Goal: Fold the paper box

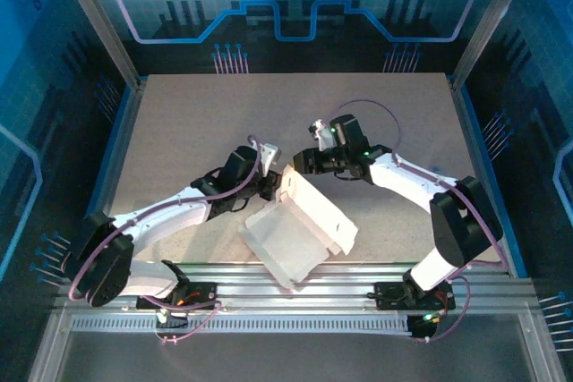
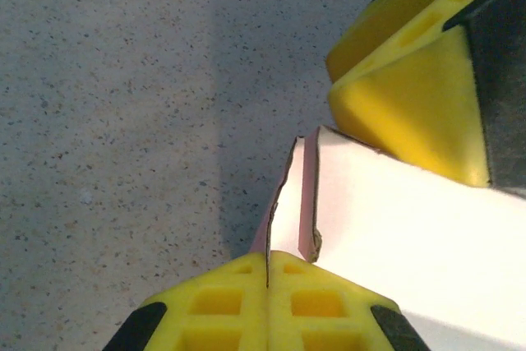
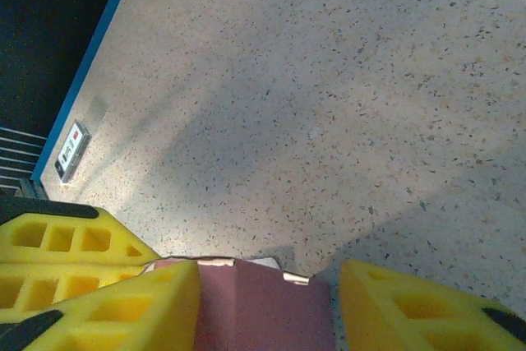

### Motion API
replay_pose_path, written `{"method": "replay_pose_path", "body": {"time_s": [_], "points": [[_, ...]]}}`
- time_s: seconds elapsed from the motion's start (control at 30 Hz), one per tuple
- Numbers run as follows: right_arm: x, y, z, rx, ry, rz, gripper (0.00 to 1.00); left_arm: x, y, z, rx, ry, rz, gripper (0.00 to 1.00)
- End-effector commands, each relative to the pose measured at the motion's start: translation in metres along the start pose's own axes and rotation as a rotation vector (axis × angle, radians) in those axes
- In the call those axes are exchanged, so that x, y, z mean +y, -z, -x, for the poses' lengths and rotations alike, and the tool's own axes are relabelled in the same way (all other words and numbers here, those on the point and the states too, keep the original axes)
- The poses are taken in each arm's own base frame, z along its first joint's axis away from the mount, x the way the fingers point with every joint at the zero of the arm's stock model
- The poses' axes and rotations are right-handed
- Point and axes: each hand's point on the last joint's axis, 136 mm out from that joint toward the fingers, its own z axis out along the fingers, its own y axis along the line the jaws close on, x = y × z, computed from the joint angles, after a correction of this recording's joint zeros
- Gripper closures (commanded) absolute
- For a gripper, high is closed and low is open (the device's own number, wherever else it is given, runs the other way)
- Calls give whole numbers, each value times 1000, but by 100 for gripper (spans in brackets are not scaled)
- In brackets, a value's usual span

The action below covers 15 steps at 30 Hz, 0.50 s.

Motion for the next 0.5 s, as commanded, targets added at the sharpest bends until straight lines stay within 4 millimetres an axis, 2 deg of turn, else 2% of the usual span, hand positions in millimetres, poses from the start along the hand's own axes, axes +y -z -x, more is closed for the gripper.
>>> {"method": "replay_pose_path", "body": {"time_s": [0.0,0.13,0.47], "points": [[5,-4,-4,-27,9,-3,49,-19,3,8,1,15,-69,93],[9,-5,-6,-40,33,-24,49,-22,7,7,-5,18,-72,93],[10,-7,-9,-64,26,-44,47,-13,12,-3,-16,33,-36,93]]}}
